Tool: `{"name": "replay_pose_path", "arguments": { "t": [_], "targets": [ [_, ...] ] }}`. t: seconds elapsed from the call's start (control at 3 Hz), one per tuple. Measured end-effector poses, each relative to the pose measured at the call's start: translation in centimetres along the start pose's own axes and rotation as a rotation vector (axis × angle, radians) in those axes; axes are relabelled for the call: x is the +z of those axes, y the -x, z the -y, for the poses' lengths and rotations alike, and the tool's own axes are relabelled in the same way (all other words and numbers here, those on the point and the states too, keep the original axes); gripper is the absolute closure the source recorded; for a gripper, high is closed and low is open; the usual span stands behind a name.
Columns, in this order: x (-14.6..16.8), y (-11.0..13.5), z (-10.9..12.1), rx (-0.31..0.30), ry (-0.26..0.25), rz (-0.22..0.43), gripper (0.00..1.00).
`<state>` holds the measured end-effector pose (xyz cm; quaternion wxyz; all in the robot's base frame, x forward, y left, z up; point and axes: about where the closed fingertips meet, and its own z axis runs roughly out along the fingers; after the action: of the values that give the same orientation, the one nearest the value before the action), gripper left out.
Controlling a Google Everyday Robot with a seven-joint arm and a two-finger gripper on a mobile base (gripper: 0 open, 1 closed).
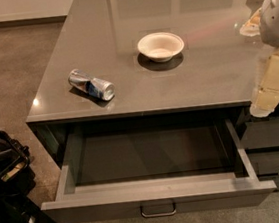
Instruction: Place redbull can into top drawer
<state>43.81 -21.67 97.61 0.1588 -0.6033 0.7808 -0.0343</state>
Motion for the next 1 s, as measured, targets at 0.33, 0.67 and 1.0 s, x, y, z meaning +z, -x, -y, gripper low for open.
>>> {"name": "replay_pose_path", "arguments": {
  "t": [0.33,0.67,1.0],
  "targets": [
    [0.0,0.0,0.0,0.000,0.000,0.000,0.00],
    [0.5,1.2,0.5,-0.013,0.005,0.036,0.00],
    [3.0,3.2,1.6,0.007,0.060,0.084,0.00]
  ]
}}
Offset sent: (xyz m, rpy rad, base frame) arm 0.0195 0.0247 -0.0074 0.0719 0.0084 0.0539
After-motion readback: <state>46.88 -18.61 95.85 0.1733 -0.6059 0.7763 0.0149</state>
